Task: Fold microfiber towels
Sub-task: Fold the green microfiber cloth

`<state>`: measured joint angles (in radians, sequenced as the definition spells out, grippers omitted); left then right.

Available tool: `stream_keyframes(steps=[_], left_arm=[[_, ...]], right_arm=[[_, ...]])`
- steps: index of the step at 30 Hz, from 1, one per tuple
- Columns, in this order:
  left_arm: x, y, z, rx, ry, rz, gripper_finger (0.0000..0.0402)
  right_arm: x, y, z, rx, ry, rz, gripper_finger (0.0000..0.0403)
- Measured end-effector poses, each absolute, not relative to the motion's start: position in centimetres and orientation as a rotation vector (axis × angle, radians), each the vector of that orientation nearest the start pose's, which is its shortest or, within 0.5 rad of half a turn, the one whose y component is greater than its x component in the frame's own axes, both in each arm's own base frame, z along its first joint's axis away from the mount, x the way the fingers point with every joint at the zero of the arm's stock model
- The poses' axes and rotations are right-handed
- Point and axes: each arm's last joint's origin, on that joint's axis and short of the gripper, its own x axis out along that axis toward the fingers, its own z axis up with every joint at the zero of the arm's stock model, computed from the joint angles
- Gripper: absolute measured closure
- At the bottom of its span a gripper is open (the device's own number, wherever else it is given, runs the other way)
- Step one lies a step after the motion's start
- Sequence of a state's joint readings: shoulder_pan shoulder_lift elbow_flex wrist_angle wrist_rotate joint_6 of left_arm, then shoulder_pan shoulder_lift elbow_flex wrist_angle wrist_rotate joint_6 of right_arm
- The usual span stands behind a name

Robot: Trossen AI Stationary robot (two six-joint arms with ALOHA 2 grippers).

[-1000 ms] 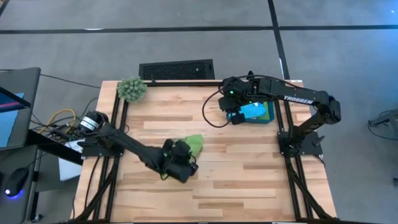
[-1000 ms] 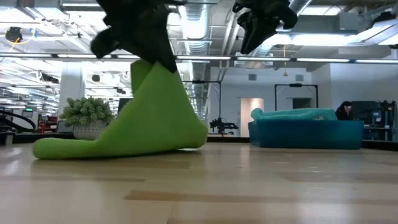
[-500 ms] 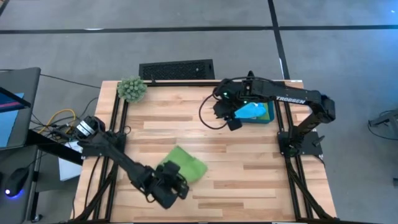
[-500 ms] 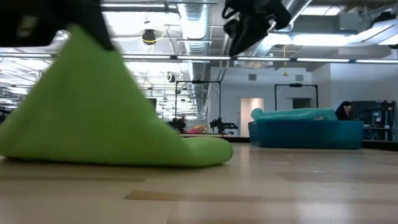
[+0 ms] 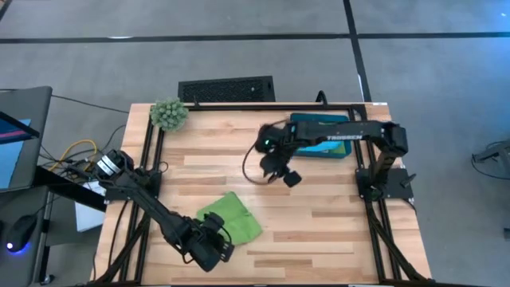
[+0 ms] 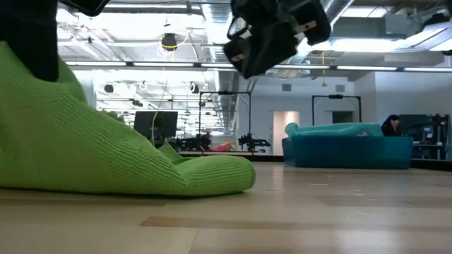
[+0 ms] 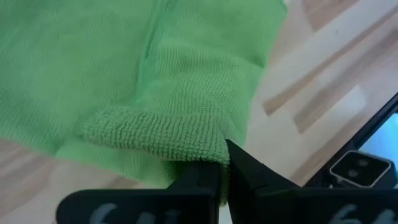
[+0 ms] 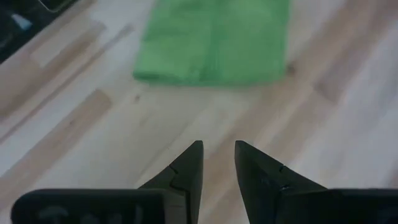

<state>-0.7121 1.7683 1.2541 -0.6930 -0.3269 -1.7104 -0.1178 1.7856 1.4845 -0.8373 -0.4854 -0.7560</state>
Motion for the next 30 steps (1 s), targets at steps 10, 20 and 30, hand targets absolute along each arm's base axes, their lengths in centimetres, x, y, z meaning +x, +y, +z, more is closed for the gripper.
stream_keyframes(steps=[10, 20, 30], left_arm=[[26.7, -22.1, 20.4, -0.909, 1.035, 0.582, 0.0401], [26.1, -22.3, 20.3, -0.870, 1.055, 0.587, 0.0401], [26.0, -22.5, 20.3, -0.872, 1.057, 0.580, 0.0401]], right_arm=[[40.3, 2.0, 22.1, -0.330, 0.767, 0.883, 0.0287], [43.9, 7.0, 17.3, -0.298, 0.659, 0.891, 0.0287], [45.3, 6.5, 14.3, -0.208, 0.712, 0.738, 0.0287]])
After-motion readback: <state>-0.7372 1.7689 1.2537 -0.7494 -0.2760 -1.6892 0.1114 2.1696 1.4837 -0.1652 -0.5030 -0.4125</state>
